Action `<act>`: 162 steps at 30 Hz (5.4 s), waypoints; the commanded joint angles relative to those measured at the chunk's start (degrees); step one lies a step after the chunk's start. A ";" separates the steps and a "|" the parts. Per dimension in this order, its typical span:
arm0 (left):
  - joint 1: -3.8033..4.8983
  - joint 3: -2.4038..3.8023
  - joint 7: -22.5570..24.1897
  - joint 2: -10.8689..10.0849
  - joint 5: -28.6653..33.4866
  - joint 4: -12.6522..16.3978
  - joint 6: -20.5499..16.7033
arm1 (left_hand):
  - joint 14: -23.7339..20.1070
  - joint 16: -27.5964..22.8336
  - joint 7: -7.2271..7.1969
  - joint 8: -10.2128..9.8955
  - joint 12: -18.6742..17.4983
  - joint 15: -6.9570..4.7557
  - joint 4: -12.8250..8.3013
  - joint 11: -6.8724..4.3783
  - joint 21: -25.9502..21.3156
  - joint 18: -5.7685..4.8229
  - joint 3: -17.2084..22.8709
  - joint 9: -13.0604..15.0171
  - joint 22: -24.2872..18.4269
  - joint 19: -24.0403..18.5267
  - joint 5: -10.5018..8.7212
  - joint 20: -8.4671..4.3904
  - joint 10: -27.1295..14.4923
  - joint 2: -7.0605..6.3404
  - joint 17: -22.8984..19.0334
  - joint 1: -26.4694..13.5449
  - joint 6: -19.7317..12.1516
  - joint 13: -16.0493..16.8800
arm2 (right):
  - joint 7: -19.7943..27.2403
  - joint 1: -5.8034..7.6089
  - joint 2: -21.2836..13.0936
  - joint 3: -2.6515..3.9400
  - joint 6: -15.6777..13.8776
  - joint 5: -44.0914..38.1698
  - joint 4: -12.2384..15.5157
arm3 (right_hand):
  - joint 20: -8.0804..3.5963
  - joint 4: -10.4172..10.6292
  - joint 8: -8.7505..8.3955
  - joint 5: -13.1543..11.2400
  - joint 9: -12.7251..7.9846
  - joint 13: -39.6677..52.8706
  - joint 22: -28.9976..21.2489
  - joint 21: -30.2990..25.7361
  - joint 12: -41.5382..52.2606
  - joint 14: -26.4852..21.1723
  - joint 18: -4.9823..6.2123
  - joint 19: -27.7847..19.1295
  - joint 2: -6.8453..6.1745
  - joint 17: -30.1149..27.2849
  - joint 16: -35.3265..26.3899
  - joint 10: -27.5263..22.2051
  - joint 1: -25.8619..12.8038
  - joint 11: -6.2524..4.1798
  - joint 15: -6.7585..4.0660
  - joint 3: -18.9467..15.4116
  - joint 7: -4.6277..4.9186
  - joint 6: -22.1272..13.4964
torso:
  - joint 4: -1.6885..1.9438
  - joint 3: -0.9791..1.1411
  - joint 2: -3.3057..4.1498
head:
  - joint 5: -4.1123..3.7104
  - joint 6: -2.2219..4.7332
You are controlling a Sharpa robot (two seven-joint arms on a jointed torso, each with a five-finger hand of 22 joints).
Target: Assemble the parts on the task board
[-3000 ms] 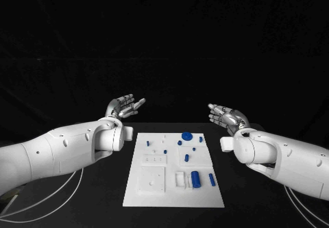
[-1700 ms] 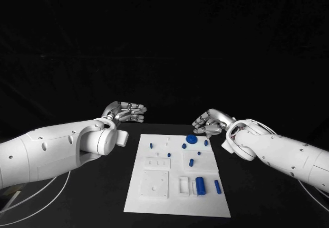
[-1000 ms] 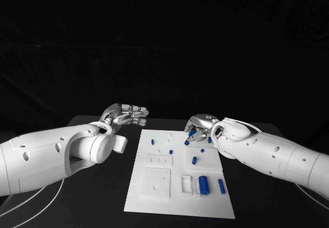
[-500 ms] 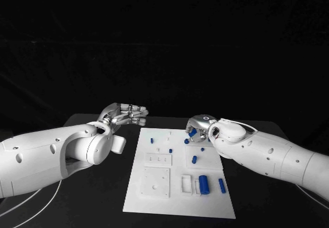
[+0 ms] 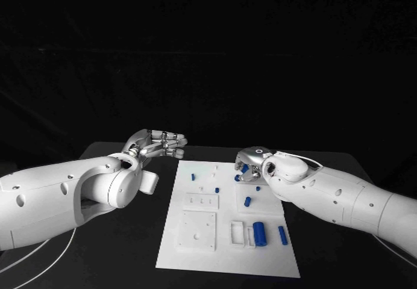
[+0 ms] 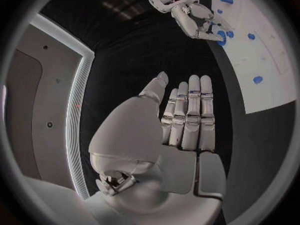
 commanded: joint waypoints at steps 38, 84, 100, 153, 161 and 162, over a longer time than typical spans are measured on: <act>0.19 0.05 0.06 0.26 -0.66 -0.18 0.70 | -0.59 -0.12 0.11 -0.31 -0.19 0.13 0.33 0.21 -1.01 -0.39 -0.61 0.06 -0.74 0.25 -0.34 0.30 -0.80 0.20 -0.11 -0.57 -0.31 0.06 | 0.04 -0.29 0.51 -0.03 2.56 -1.81 -0.55 | -0.67 1.57 -0.15 -3.23 0.07 0.09 4.94 -1.58 -0.01 -0.40 -0.09 0.84 0.72 -0.26 1.12 3.27 -1.30 -0.83 -0.62 4.74 -0.52 3.06 | 0.26 -0.67 1.75 | -0.10 0.53; 0.32 0.06 -0.11 1.56 -0.68 -0.69 0.47 | -0.60 -0.23 0.13 -0.30 -0.19 0.14 0.07 0.24 -1.28 -0.39 -0.72 0.06 -1.20 0.48 -0.37 0.29 -0.90 0.27 -0.13 -0.31 -0.29 0.05 | -8.99 0.39 6.79 0.52 -14.21 -7.08 -2.99 | -3.13 0.39 -0.11 -11.79 0.31 0.20 17.73 1.92 0.04 -0.32 -1.68 0.28 2.04 -0.70 0.53 11.61 1.38 -3.43 -3.02 11.59 -2.20 10.39 | 1.49 -1.55 2.27 | -0.52 2.30; 1.14 0.07 -0.13 1.91 -0.84 -0.33 0.49 | -0.60 -0.23 0.13 -0.30 -0.19 0.14 0.07 0.24 -1.28 -0.39 -0.72 0.06 -1.20 0.48 -0.37 0.29 -0.90 0.27 -0.13 -0.31 -0.29 0.05 | -8.70 0.38 9.16 0.38 -13.03 -7.58 -6.19 | -3.08 0.37 -0.11 -11.77 0.30 0.21 18.62 0.85 0.04 -0.32 -1.64 0.53 1.99 -0.91 0.56 11.55 1.34 -3.40 -2.99 11.70 -2.18 10.36 | 2.44 -2.19 2.97 | -0.67 2.70; 1.54 0.04 -0.37 2.46 -1.08 -0.77 0.66 | -0.67 -0.34 0.13 -0.31 -0.19 0.19 -0.16 0.29 -1.30 -0.38 -0.88 0.06 -1.50 0.46 -0.47 0.34 -1.02 0.32 -0.14 -0.44 -0.30 0.05 | -8.06 0.36 9.99 0.09 -10.38 -7.31 -8.16 | -2.64 0.63 -0.22 -11.56 0.16 0.17 21.05 -2.22 0.02 -0.32 -1.57 1.32 1.90 -1.62 0.70 9.65 0.96 -2.79 -2.45 12.23 -1.71 8.78 | 2.41 -2.63 3.26 | -0.35 2.41; 1.54 0.04 -0.48 2.46 -1.08 -0.88 0.72 | -0.72 -0.37 0.18 -0.34 -0.21 0.23 -0.18 0.38 -1.34 -0.38 -0.97 0.05 -1.60 0.45 -0.52 0.39 -1.26 0.30 -0.14 -0.51 -0.44 0.05 | -7.26 0.37 9.89 0.06 -10.45 -5.61 -8.54 | -0.85 0.95 -0.20 -10.75 -0.04 0.08 20.89 -3.64 0.00 -0.23 -0.94 1.48 -0.20 -1.92 1.01 3.33 0.63 -0.71 -0.54 12.77 -0.30 3.24 | 2.40 -2.67 3.23 | -0.29 2.33; 1.54 0.04 -0.49 2.46 -1.08 -0.90 0.73 | -0.74 -0.38 0.20 -0.33 -0.21 0.24 -0.18 0.40 -1.36 -0.38 -0.99 0.05 -1.62 0.44 -0.54 0.40 -1.34 0.28 -0.15 -0.51 -0.49 0.05 | -7.12 0.37 9.83 0.06 -10.73 -5.24 -8.52 | -0.54 0.90 -0.26 -10.18 -0.14 0.06 20.55 -4.38 0.01 -0.26 -0.64 1.52 -1.27 -2.08 0.97 0.78 0.44 -0.06 -0.14 12.55 -0.18 1.24 | 2.41 -2.66 3.24 | -0.28 2.32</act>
